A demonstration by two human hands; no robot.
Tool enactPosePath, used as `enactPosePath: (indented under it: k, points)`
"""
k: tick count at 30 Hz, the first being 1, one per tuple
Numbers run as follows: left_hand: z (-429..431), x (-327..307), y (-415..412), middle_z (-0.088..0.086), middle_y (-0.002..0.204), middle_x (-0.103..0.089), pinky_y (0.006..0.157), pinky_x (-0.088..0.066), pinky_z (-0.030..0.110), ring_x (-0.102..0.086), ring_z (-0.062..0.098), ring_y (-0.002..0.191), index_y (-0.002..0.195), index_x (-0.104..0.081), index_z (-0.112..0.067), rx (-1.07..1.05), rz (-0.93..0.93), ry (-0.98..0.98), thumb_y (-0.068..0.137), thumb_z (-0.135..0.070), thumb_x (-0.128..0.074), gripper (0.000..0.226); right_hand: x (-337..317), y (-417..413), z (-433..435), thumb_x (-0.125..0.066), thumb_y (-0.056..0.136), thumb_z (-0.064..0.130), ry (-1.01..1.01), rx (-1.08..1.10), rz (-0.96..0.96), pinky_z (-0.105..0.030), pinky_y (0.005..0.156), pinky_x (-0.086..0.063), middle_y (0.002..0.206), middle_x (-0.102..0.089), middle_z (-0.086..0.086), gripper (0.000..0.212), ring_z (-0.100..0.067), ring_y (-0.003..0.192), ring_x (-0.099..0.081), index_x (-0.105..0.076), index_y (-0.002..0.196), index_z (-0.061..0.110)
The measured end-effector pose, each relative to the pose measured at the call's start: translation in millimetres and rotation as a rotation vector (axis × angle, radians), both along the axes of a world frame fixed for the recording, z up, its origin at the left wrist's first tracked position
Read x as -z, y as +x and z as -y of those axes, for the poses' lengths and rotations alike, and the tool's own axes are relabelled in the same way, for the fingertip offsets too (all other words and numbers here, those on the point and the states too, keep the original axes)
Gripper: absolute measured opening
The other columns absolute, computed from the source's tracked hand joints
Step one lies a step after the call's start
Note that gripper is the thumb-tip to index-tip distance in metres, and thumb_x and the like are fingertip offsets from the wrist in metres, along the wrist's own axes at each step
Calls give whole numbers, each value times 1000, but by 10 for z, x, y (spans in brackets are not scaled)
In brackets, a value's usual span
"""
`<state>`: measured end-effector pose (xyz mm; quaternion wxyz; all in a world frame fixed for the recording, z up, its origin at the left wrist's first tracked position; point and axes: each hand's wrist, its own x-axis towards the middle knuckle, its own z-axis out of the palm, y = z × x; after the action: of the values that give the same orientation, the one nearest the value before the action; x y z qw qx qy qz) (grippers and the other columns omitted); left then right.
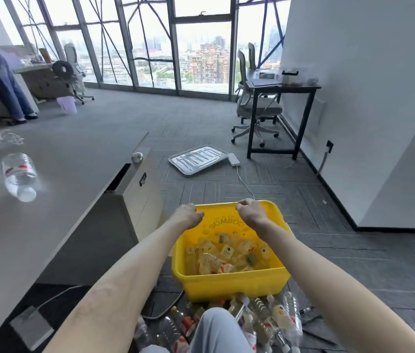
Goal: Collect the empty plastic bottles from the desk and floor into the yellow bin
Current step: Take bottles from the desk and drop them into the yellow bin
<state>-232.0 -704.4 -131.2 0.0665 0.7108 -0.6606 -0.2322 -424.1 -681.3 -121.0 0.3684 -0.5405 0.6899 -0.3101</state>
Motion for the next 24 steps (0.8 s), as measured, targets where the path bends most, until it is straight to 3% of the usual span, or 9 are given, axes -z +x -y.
enactPosePath:
  k: [6,13,19,24]
  points:
    - [-481,-315,617,12,133,-53,96,-47,42,-54,29,118,129,-54,-12,-78,47,-78,98,-41,-42,44,-183,610,-229,-49,97,24,-109,-221,-188,-35,90,-48,126,-63,-13,37,-28,113,-59,-58,129,6]
    - [-1156,-824,1443,10,135,-55,102,-43,36,-52,28,123,127,-58,-16,-237,14,-203,95,-36,-47,39,-550,1621,-542,-55,92,28,-196,-429,-183,-40,100,-48,127,-64,-10,40,-28,116,-59,-60,127,9]
    - [-1842,-1214,2259,9,125,-63,92,-47,29,-60,27,111,117,-64,-17,-416,-21,-355,93,-29,-47,32,-834,2594,-896,-52,89,19,-295,-599,-193,-33,95,-48,120,-67,-13,33,-29,114,-61,-67,116,7]
    - [-2467,-1313,2991,6,128,-63,92,-45,28,-59,25,114,120,-63,-20,-578,16,-398,93,-32,-50,32,-994,3390,-1172,-54,90,25,-353,-724,-181,-28,99,-41,130,-63,-8,38,-25,122,-56,-62,126,16]
